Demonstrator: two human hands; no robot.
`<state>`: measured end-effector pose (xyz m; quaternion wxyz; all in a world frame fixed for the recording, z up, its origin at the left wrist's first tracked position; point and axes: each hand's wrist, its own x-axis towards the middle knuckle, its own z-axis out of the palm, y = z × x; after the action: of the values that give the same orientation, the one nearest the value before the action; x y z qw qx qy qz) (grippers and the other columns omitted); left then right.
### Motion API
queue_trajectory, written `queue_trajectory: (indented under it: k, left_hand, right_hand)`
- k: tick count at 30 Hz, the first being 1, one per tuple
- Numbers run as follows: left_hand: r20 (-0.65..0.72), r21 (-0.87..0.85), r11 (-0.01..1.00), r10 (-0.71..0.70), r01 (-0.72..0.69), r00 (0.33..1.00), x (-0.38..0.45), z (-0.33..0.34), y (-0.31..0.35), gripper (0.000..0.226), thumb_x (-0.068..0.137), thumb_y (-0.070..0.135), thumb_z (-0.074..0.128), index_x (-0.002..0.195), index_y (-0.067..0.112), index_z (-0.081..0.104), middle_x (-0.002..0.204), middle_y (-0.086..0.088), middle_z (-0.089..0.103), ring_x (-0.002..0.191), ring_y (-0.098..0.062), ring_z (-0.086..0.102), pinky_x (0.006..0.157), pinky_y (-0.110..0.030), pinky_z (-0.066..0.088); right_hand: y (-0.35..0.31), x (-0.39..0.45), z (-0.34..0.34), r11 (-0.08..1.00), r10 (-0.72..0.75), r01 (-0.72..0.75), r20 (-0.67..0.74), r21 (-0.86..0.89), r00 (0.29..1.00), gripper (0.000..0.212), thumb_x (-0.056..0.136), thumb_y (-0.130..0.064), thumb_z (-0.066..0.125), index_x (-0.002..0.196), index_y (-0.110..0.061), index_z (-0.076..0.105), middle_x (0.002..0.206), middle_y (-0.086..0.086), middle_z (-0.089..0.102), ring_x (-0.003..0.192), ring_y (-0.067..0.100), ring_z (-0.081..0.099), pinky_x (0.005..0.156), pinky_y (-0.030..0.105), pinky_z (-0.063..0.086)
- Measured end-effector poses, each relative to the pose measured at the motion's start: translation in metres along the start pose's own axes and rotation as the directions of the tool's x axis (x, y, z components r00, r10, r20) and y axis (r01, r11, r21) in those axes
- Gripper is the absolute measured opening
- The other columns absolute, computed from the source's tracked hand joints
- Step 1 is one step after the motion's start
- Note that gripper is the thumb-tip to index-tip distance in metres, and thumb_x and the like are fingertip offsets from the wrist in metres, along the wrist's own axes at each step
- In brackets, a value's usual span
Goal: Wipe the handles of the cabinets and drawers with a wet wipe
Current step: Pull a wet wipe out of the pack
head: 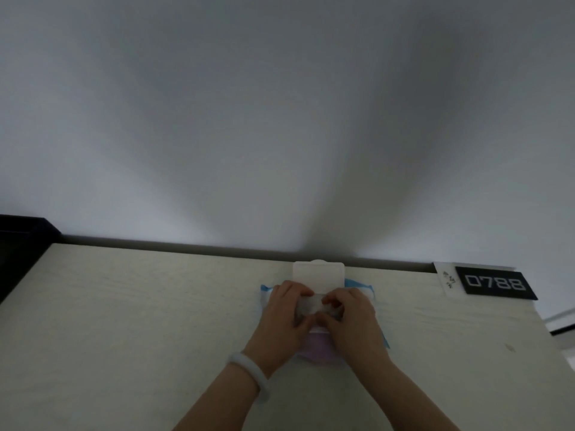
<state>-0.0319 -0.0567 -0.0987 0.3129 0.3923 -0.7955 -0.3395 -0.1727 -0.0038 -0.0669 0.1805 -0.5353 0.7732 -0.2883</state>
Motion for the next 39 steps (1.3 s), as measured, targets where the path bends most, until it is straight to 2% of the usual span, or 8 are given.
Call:
queue_trajectory:
  k: [3,7,12,18,24,30,36,39]
  left_hand:
    - [-0.015,0.015,1.0,0.013,-0.013,1.0,0.001,0.001,0.001,0.031,0.082,0.044,0.062,0.103,0.024,0.054,0.103,0.009,0.05,0.097,-0.003,0.046,0.086,-0.009,0.035]
    - [-0.032,0.05,0.998,0.042,-0.04,0.999,0.001,0.003,0.0,0.039,0.082,0.049,0.059,0.102,0.015,0.061,0.106,0.006,0.052,0.1,-0.008,0.049,0.091,-0.012,0.038]
    - [-0.023,0.072,0.997,0.035,-0.033,0.999,0.003,0.005,-0.005,0.04,0.078,0.048,0.062,0.101,0.015,0.064,0.107,0.004,0.052,0.1,-0.01,0.049,0.091,-0.02,0.042]
    - [-0.053,0.055,0.997,0.053,-0.05,0.997,0.004,0.004,-0.003,0.035,0.081,0.046,0.065,0.096,0.014,0.065,0.103,0.003,0.053,0.095,-0.01,0.049,0.087,-0.016,0.04]
    - [0.017,0.051,0.998,0.021,-0.021,1.0,0.003,0.002,-0.004,0.049,0.077,0.056,0.059,0.101,0.013,0.065,0.107,0.006,0.051,0.099,-0.008,0.046,0.09,-0.005,0.032]
    - [-0.02,0.042,0.999,0.033,-0.032,0.999,0.003,0.005,-0.006,0.044,0.075,0.05,0.065,0.096,0.012,0.065,0.105,0.002,0.054,0.097,-0.006,0.046,0.089,-0.004,0.031]
    - [-0.029,0.05,0.998,0.024,-0.023,0.999,0.003,0.006,-0.006,0.042,0.074,0.048,0.064,0.096,0.013,0.066,0.105,0.0,0.055,0.097,-0.015,0.051,0.089,-0.024,0.042]
    - [-0.027,0.063,0.998,0.024,-0.022,0.999,0.003,0.006,-0.007,0.042,0.075,0.048,0.063,0.099,0.014,0.065,0.105,0.003,0.054,0.097,-0.013,0.052,0.089,-0.026,0.043]
  right_hand:
    - [0.0,-0.001,0.0,0.999,-0.03,0.03,-0.001,-0.016,1.0,0.021,0.07,-0.015,0.079,0.089,-0.021,0.069,0.084,-0.006,0.053,0.081,0.017,0.055,0.081,0.034,0.047]
    - [-0.004,0.002,-0.012,0.988,0.065,-0.06,-0.029,0.142,0.997,0.021,0.076,-0.007,0.075,0.068,-0.02,0.061,0.072,-0.01,0.055,0.068,0.0,0.053,0.065,0.006,0.039]
    - [-0.005,0.01,-0.034,0.889,0.245,-0.208,-0.041,0.408,0.969,0.02,0.078,-0.005,0.075,0.062,-0.01,0.063,0.061,-0.004,0.065,0.055,-0.001,0.057,0.055,0.01,0.042]
    - [-0.01,0.007,-0.061,0.813,0.314,-0.188,-0.144,0.551,0.938,0.013,0.083,-0.007,0.072,0.072,-0.009,0.065,0.069,0.003,0.071,0.069,0.023,0.07,0.07,0.036,0.059]
    - [-0.015,-0.004,-0.09,0.75,0.391,-0.058,-0.372,0.659,0.842,0.012,0.089,-0.011,0.065,0.078,-0.017,0.063,0.073,-0.003,0.071,0.071,0.014,0.069,0.069,0.032,0.056]
    - [0.02,0.008,-0.09,0.762,0.439,-0.346,-0.042,0.548,0.898,0.006,0.092,-0.019,0.061,0.098,-0.017,0.061,0.096,0.007,0.066,0.096,0.031,0.063,0.091,0.055,0.051]
    - [0.007,-0.007,-0.064,0.955,0.209,-0.248,0.226,0.162,0.951,0.073,0.077,-0.018,0.079,0.136,-0.025,0.038,0.12,-0.006,0.051,0.106,0.016,0.054,0.085,0.027,0.045]
    - [0.011,-0.005,-0.052,0.98,0.193,-0.198,0.2,0.006,0.961,0.035,0.082,-0.019,0.072,0.114,-0.016,0.057,0.106,0.002,0.064,0.091,0.017,0.059,0.08,0.026,0.047]
